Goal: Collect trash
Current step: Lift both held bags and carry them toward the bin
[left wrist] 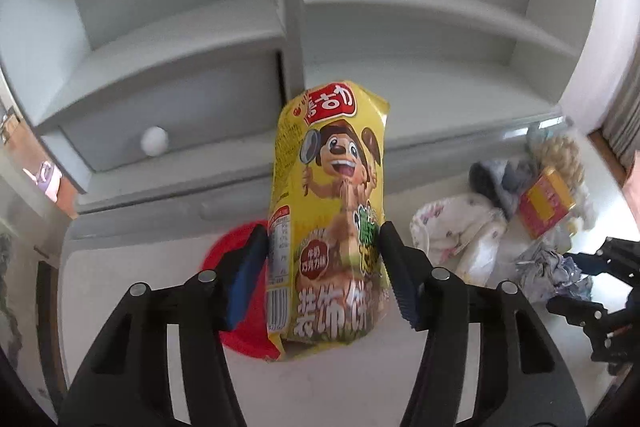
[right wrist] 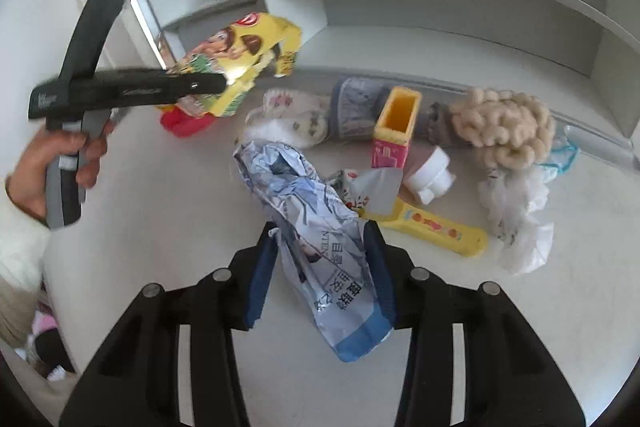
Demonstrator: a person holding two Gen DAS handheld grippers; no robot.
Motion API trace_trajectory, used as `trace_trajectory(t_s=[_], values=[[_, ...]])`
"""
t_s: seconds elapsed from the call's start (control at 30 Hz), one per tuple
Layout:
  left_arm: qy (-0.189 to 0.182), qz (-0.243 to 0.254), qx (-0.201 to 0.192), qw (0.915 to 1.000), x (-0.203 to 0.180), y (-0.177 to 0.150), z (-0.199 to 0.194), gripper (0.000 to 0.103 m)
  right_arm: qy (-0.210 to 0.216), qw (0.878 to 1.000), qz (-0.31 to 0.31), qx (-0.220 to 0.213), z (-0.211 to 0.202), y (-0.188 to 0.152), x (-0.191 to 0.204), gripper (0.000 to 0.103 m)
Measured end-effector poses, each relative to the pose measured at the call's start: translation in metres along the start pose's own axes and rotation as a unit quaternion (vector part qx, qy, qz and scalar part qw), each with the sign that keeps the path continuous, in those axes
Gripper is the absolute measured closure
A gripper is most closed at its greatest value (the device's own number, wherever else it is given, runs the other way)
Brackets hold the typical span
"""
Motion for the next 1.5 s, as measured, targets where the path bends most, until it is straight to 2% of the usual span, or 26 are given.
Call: trace_trajectory(t_s=[0.2, 0.37, 0.6, 0.9, 1.1, 1.37, 1.5], values=[[0.010, -0.024, -0.037, 0.9990, 0.010, 0.007, -0.043, 0.048, -0.009, 0.998, 0.030, -0.053, -0.035, 0.018, -0.017, 0.059], [0.018, -0.040, -0.052, 0.9977, 0.017, 0.003, -0.069, 0.050, -0.020, 0.995, 0.054, -0.079, -0.058, 0.018, -0.034, 0.059], [0.008, -0.067, -0.042, 0.9968, 0.026, -0.025, -0.078, 0.052, -0.028, 0.994, 0.083, -0.071, -0.064, -0.005, -0.053, 0.059], [0.014, -0.057, -0.012, 0.9982, 0.011, -0.071, -0.088, 0.052, -0.038, 0.992, 0.103, -0.067, -0.068, -0.029, -0.064, 0.059], [0.017, -0.054, 0.026, 0.9980, 0.006, -0.102, -0.069, 0.042, -0.042, 0.992, 0.102, -0.059, -0.069, -0.039, -0.065, 0.059], [0.033, -0.056, 0.050, 0.9966, 0.012, -0.109, -0.050, 0.037, -0.046, 0.991, 0.108, -0.064, -0.077, -0.043, -0.070, 0.059], [0.028, -0.062, 0.051, 0.9964, 0.015, -0.107, -0.050, 0.028, -0.049, 0.991, 0.110, -0.060, -0.077, -0.045, -0.072, 0.059]])
Point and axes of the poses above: each gripper's, at about its wrist camera, not at the fingertips, and z roughly the way its jaws point, x to its left, y to its top, the point moved 10 cm from there along z, roughly the way its jaws point, and after that the axes turned 7 degrees about z, right-handed, at the moved point
